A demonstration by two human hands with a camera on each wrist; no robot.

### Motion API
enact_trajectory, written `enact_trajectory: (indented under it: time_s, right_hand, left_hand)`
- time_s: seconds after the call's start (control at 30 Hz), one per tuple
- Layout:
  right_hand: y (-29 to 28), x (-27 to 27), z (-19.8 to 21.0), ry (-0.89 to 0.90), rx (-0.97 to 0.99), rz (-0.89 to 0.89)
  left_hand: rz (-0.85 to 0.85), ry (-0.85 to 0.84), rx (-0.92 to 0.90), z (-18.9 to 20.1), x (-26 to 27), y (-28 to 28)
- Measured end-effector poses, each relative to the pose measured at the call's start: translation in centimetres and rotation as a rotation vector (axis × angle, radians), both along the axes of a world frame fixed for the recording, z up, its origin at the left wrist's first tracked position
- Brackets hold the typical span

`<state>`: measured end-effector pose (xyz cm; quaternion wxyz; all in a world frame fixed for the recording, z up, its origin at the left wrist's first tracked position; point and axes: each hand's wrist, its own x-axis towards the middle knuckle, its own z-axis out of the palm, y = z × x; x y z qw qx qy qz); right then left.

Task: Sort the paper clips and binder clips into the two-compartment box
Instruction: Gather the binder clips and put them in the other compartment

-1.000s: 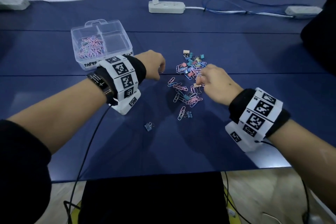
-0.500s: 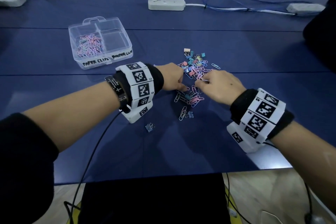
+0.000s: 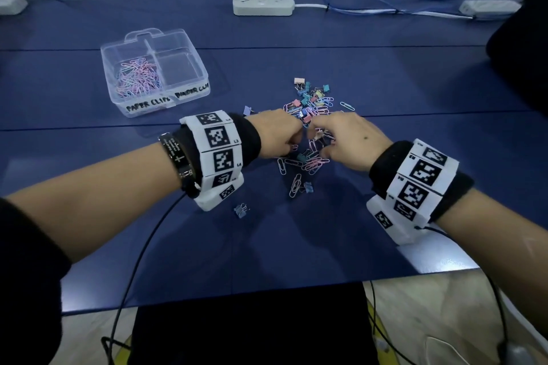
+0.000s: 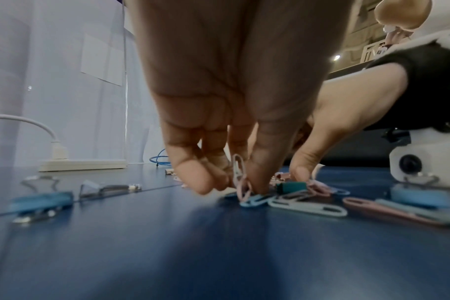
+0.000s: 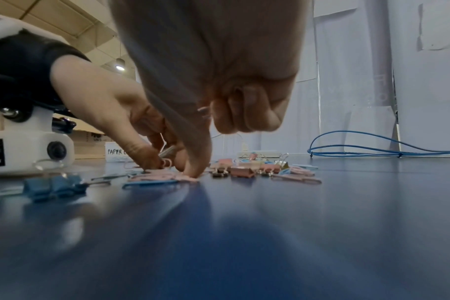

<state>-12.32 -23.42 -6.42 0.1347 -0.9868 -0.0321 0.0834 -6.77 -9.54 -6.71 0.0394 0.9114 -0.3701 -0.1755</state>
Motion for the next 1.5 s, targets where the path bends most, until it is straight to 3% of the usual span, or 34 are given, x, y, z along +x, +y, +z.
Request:
enact_trajectory:
  time_s: [0.1,0.17,0.33,0.43,0.5,0.57,0.63,0.77,0.83,1.33,1.43,1.5]
  right_hand:
    - [-0.2,0.1,-0.3,0.041,0.004,0.013]
    - [-0.3,0.3,-0.6,0.044,-0.003,0.01]
    - [-0.3,0.7,-0.9,0.101,-0.016,0.013]
    - [-0.1,0.7,-1.0,0.122,-0.061,0.05]
    - [0.1,0.8,-1.0,0.128,-0.019,0.036]
    - [0.1,0.9,-0.9,0.088,0.085,0.019]
    - [0.1,1.0,-0.9,0.021,0.189,0.016]
    - [0.2,0.5,-0.5,-0.058,0.342,0.021]
    - [0.3,0.5,-0.5,-0.085,0.411,0.029]
    - [0.0,0.9,0.0,0.077,0.485,-0.166]
    - [0.3,0.7,-0.1,0.091,0.468,-0.161]
    - [0.6,0.4,-0.2,0.103,0.449,-0.133]
  left_hand:
    - [0.025,0.023,-0.038,0.0,0.2,0.7]
    - [0.092,0.124,-0.118,0.0,0.9,1.2]
    - [0.56,0.878,-0.575,0.6,1.4,2.0]
    - [0.666,1.104,-0.675,0.7,1.6,2.4]
    - [0.696,1.163,-0.701,0.7,1.8,2.6]
    - [0.709,1.122,-0.678,0.6,1.8,2.7]
    - [0.661,0.97,-0.588,0.6,1.6,2.3]
    - [0.275,0.356,-0.147,0.7,0.5,2.1]
    - [0.141,0.25,-0.039,0.5,0.0,2.3]
    - [0.088,0.155,0.082,-1.0,-1.3,1.4]
    - [0.156,0.188,-0.009,-0.5,-1.1,1.6]
    - [0.26,0.356,-0.157,-0.3,-0.6,1.9]
